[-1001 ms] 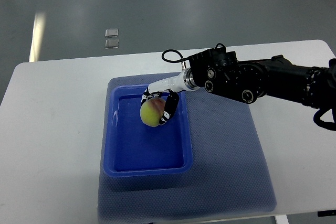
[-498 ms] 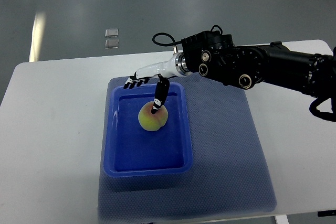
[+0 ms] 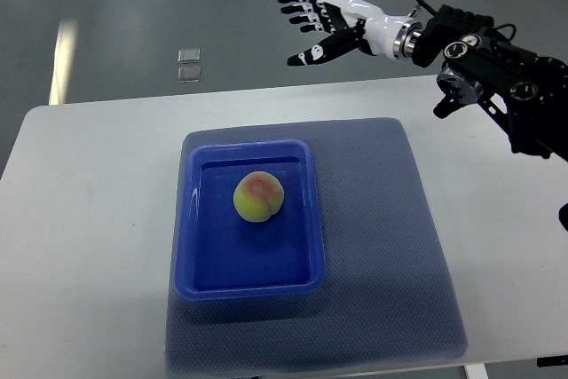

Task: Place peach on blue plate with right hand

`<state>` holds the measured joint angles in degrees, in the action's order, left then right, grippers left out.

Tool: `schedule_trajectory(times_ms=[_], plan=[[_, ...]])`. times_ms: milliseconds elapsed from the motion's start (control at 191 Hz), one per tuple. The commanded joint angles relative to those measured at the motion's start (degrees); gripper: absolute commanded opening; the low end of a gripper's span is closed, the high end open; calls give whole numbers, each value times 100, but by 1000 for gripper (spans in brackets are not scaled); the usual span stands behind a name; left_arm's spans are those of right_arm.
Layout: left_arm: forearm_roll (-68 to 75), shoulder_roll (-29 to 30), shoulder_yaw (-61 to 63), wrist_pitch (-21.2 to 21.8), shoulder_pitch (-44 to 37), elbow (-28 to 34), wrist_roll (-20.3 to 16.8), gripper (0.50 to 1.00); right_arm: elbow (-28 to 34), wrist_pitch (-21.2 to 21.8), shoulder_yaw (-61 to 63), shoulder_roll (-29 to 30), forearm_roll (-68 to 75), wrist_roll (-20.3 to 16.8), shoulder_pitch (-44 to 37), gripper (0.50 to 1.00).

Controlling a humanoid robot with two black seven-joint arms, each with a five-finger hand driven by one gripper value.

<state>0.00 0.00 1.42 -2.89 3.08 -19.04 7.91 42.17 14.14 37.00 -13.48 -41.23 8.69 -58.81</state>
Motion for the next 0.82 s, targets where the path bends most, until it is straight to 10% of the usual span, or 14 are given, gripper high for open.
schedule_trajectory(times_ms=[0, 817], plan=[[0, 0, 8, 8, 0, -3, 9, 1000, -7, -104, 1089, 100, 396, 72, 756, 921], [0, 0, 8, 8, 0, -3, 9, 1000, -341, -69, 2434, 944, 3420, 529, 1917, 930]])
